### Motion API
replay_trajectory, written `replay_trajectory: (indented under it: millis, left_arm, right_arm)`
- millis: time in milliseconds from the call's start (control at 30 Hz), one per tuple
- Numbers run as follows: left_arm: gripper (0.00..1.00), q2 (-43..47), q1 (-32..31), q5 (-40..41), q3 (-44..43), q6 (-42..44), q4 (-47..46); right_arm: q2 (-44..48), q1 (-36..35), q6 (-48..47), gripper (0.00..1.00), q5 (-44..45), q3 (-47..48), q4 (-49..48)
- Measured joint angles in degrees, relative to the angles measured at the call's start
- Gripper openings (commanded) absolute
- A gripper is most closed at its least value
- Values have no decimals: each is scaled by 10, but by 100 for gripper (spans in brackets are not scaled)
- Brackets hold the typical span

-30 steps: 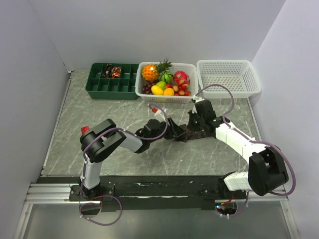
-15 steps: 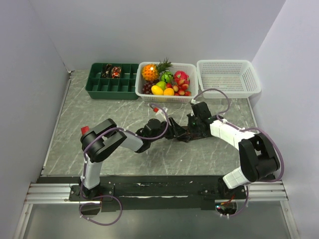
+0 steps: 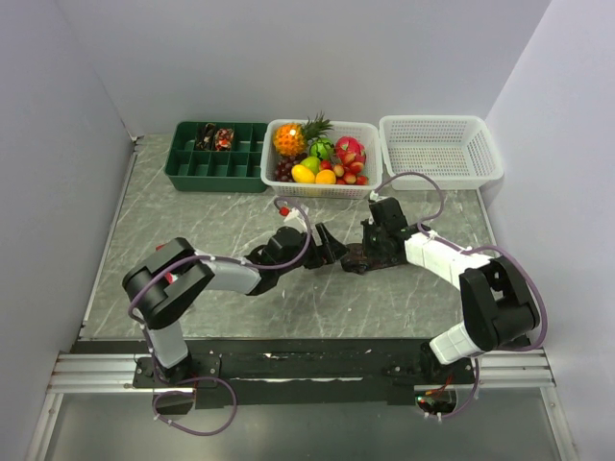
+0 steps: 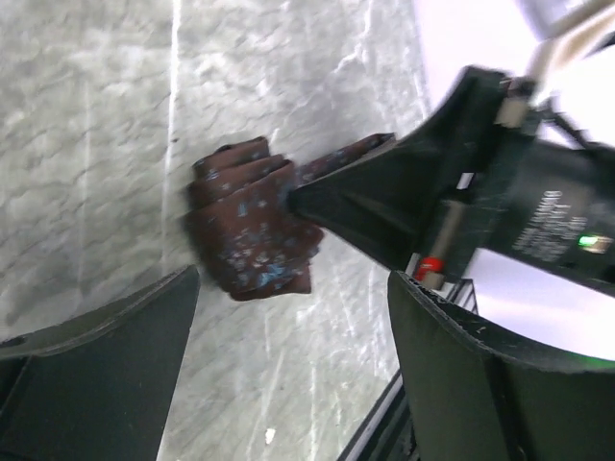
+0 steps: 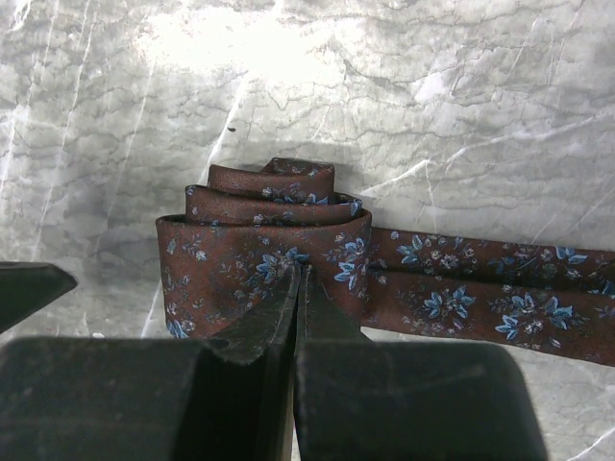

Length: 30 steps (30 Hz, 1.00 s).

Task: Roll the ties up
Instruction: Roll the tie at the center of the board.

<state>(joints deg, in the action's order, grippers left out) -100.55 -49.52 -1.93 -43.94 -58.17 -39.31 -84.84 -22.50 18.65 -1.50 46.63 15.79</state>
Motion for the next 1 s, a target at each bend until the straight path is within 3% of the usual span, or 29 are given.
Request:
replay_trajectory:
  millis: [300,600,767,1000]
  left_arm:
    - [82,-85,1,-30,-13,-45,-16]
    - [68,-149,1,-56,-50,-103,-71]
    - [50,-181,2,-59,-58,-135,-110]
    - [12,-205,4,-57,-43,-152,-169]
  right_arm:
    - [0,0,4,0,1,-1,0]
    - [0,0,10,0,2,-1,1]
    - [0,0,12,0,2,-1,2]
    - [0,0,13,0,-5,-3,2]
